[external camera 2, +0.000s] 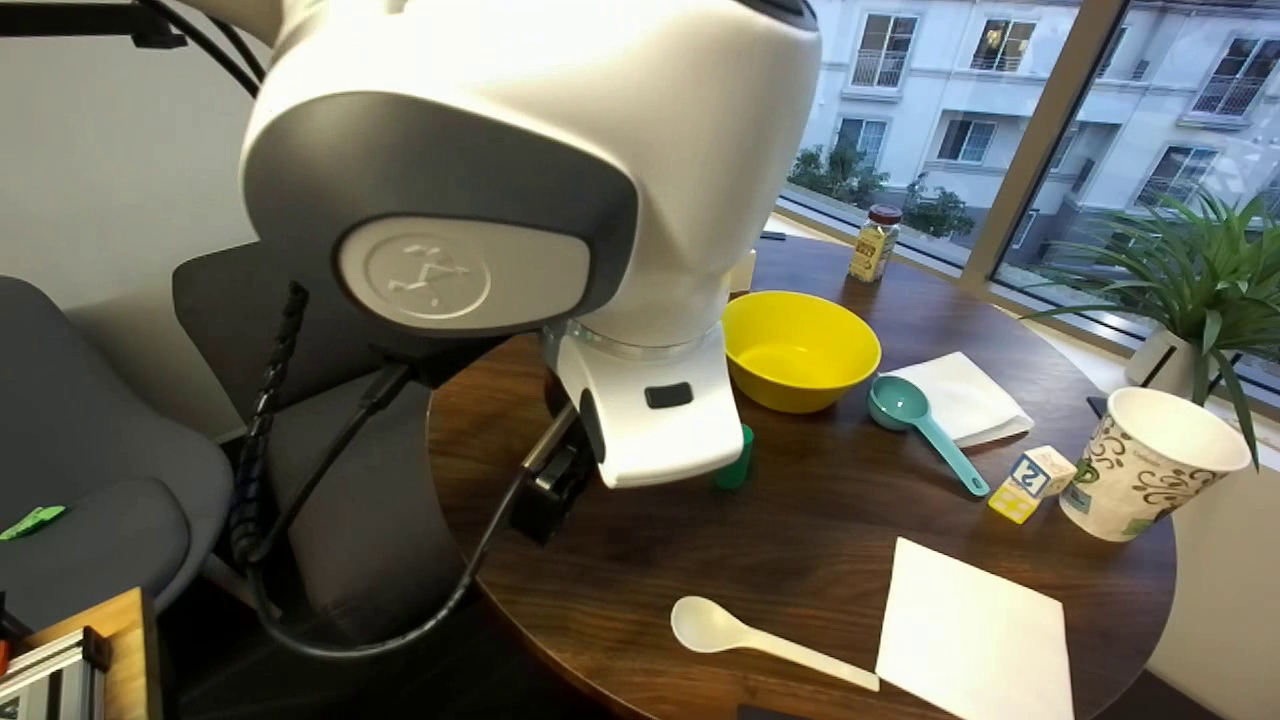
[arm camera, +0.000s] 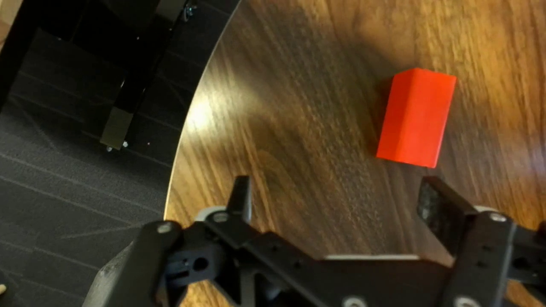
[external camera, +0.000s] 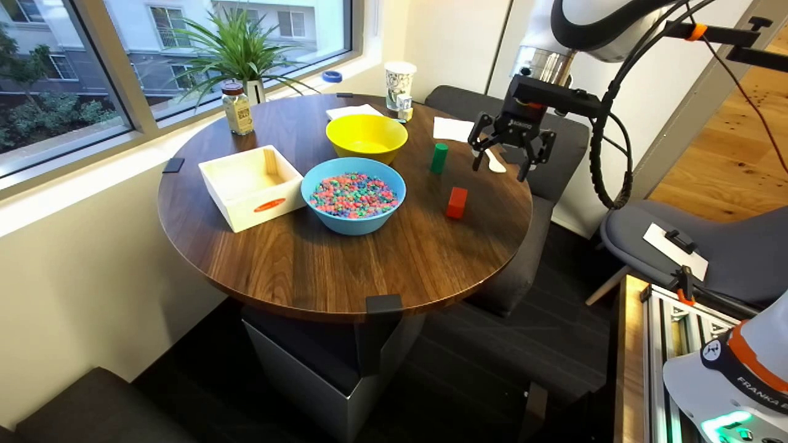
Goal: Set the orange block upright
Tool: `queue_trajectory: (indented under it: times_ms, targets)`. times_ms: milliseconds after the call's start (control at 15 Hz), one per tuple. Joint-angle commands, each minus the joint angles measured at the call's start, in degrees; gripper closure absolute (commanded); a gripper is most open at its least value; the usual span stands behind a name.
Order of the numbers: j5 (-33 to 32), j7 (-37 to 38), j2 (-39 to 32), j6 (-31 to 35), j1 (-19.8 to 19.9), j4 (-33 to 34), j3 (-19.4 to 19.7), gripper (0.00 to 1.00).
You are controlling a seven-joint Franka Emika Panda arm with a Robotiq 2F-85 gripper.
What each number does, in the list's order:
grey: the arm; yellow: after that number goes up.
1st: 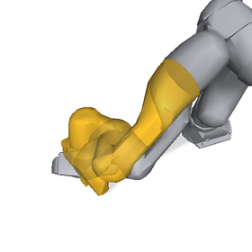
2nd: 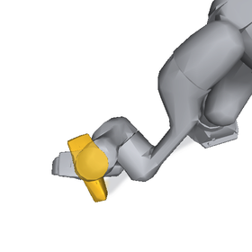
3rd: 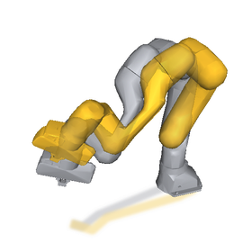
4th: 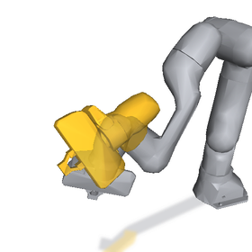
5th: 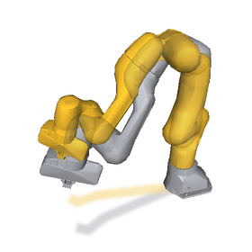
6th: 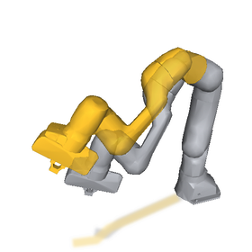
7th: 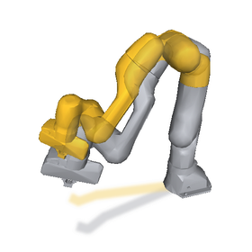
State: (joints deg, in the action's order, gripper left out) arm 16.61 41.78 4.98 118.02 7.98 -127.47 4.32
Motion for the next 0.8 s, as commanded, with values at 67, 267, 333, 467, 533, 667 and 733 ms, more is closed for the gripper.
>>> queue_trajectory:
  times_ms: [67,267,333,467,533,667,733]
  targets:
    - [6.28,2.39,-4.31,1.16,-0.43,1.91,0.95,0.00]
    - [8.82,2.75,-6.61,0.43,-0.55,3.68,1.19,0.00]
    - [9.37,2.73,-7.58,0.14,-0.56,4.52,1.23,0.00]
    - [10.89,2.44,-9.43,-0.39,-0.55,6.22,1.27,0.00]
    - [11.58,2.40,-10.20,-0.46,-0.57,6.89,1.25,0.00]
    - [12.99,2.24,-11.89,-0.80,-0.69,8.31,1.10,0.00]
    - [13.61,2.37,-12.73,-1.38,-0.75,9.06,1.02,0.00]
